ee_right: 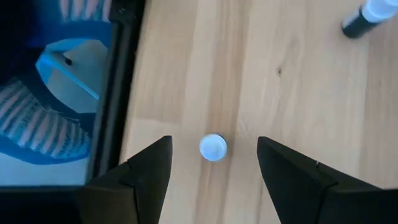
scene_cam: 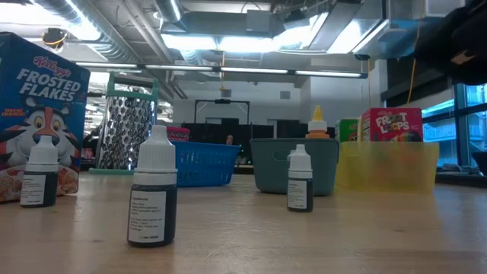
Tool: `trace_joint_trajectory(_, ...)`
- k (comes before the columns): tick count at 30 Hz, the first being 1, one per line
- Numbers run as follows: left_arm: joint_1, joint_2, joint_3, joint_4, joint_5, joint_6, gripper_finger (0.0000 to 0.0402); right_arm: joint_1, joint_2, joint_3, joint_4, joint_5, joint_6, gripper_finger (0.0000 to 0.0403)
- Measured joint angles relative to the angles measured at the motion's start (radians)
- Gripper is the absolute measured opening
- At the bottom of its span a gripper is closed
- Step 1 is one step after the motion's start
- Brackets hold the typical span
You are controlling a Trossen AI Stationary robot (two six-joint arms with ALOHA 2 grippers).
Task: Pick & Place Kitchen Items
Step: Put the green food coloring bottle into the green bin
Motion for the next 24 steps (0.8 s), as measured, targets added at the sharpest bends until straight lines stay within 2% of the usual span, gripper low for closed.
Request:
trace_joint_trajectory(6, -0.004, 0.0, 0.0, 0.0, -0.004, 0.0, 0.0239, 0.0, 0.016, 0.0, -0.032, 0.002, 0.0, 0.0238)
trace_joint_trajectory(24, -0.004, 0.0, 0.0, 0.0, -0.004, 0.0, 0.0239, -0.002, 0.132, 0.0, 0.067, -0.035, -0.041, 0.0238)
